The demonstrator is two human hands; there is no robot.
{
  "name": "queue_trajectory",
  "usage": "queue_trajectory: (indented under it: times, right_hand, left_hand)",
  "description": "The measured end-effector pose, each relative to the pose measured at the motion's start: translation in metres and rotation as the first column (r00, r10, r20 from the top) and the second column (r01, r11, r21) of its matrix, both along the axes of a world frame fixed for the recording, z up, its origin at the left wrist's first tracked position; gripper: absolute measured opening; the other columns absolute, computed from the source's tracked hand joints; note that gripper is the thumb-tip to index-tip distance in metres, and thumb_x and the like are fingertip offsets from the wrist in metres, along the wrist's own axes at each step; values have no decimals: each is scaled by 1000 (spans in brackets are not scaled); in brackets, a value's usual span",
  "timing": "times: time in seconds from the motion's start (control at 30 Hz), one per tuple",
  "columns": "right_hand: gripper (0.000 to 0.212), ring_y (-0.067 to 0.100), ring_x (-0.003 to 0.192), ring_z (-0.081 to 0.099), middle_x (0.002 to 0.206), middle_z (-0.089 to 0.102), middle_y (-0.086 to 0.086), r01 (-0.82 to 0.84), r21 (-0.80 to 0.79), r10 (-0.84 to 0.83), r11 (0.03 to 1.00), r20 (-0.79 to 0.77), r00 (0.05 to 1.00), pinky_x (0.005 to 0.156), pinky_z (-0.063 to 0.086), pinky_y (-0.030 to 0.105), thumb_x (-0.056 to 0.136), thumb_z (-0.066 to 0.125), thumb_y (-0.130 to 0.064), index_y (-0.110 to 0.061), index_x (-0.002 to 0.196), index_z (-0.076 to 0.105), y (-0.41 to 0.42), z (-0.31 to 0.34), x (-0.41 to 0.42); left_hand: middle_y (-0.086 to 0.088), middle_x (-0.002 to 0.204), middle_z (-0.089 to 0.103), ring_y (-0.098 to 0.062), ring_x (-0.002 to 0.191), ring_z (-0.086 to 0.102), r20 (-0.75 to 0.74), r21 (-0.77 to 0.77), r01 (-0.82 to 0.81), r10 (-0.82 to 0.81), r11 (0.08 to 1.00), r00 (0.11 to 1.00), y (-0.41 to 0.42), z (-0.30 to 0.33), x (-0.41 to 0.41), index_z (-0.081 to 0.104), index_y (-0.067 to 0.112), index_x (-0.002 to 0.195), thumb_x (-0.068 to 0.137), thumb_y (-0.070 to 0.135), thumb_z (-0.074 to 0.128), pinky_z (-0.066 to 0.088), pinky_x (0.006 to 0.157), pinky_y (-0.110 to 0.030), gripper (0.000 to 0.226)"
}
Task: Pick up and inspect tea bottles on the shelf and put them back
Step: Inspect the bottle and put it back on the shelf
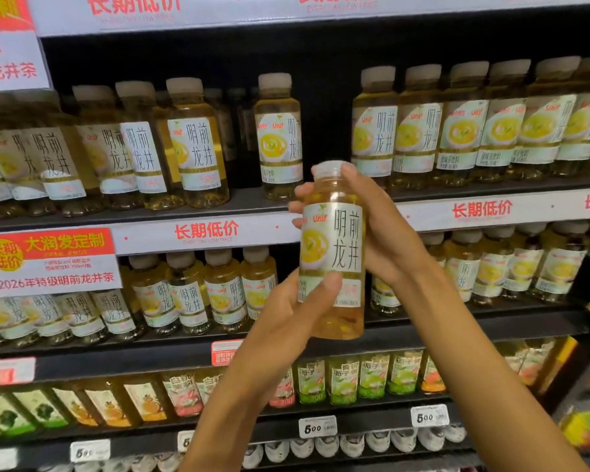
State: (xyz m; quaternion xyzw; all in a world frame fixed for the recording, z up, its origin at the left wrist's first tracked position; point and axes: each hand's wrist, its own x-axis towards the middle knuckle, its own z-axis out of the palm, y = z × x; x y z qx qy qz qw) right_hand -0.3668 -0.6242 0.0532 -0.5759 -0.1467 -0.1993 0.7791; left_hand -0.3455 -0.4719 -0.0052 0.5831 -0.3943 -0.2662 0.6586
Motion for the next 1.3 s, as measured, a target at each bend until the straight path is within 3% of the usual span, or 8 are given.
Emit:
queue_trajectory:
  times: [0.17, 0.3, 0.53, 0.63, 0.77, 0.9, 1.13, 1.3]
  right_hand:
    - [28, 22, 99, 69, 105, 72, 7, 60, -61, -60, 996, 3, 998, 83, 56, 35, 96, 48, -28, -13, 115, 63, 9, -24, -5]
    - [31, 24, 100, 68, 104, 72, 8, 82, -39, -85, 996, -64, 994, 87, 55, 36, 94, 51, -31, -14, 117, 63, 21, -44, -6]
    - [53, 26, 99, 69, 106, 71, 15, -15, 313, 70, 950, -167, 983, 83, 55, 36, 85, 57, -48, -9, 120, 60, 42, -74, -7]
    - [46, 24, 92, 70, 97, 72, 14, 35, 306, 20, 951, -173, 985, 81, 57, 35, 86, 57, -43, -7, 113, 61, 43, -78, -11]
    - [39, 20, 90, 70, 97, 73, 8, 194, 100, -174, 976, -183, 968, 81, 58, 32, 85, 56, -44, -13, 108, 63, 41, -73, -19]
    - [36, 18, 98, 70, 103, 74, 5, 251, 13, -243, 968, -210, 947, 75, 56, 25, 85, 55, -43, -17, 109, 63, 42, -72, -24]
    - [47, 21, 95, 70, 102, 73, 8, 106, 187, -72, 977, -179, 981, 81, 57, 32, 85, 52, -48, -12, 114, 63, 32, -72, -29]
    - [45, 22, 86, 71, 90, 72, 9, -20, 368, 87, 929, -166, 982, 78, 57, 34, 84, 52, -45, -9, 111, 58, 17, -75, -38]
  left_hand:
    - [-9, 113, 71, -27, 102, 68, -269, -70, -1, -18, 998, 963, 12, -17, -6, 63, 30, 121, 70, 69, 50, 58, 82, -35, 65]
    - [-8, 108, 73, -24, 97, 70, -370, -58, -53, 28, 997, 929, 21, -33, -13, 68, 39, 111, 74, 74, 54, 58, 76, -30, 53]
    - [-19, 79, 69, -27, 62, 66, -525, -95, 100, -136, 990, 840, 30, -42, -12, 72, 23, 106, 88, 64, 35, 54, 56, -34, 59]
    - [-19, 83, 71, -30, 67, 69, -495, -14, 107, -99, 994, 863, 34, -50, -9, 72, 24, 105, 83, 67, 36, 56, 61, -37, 60]
    - [-2, 100, 75, -22, 95, 71, -330, 136, -27, 71, 990, 941, 34, -59, -7, 72, 48, 92, 76, 68, 37, 51, 94, -48, 43]
    - [3, 95, 76, -17, 94, 71, -288, 131, -107, 141, 986, 947, 29, -61, -17, 72, 52, 82, 71, 69, 37, 47, 100, -48, 41]
    - [-17, 76, 70, -25, 61, 67, -477, 3, 6, -4, 1000, 879, 19, -67, -21, 77, 21, 94, 69, 74, 40, 55, 54, -33, 69]
    - [-23, 72, 66, -30, 56, 64, -571, -42, 150, -146, 988, 807, 5, -67, -32, 76, 8, 93, 78, 67, 38, 52, 48, -32, 72]
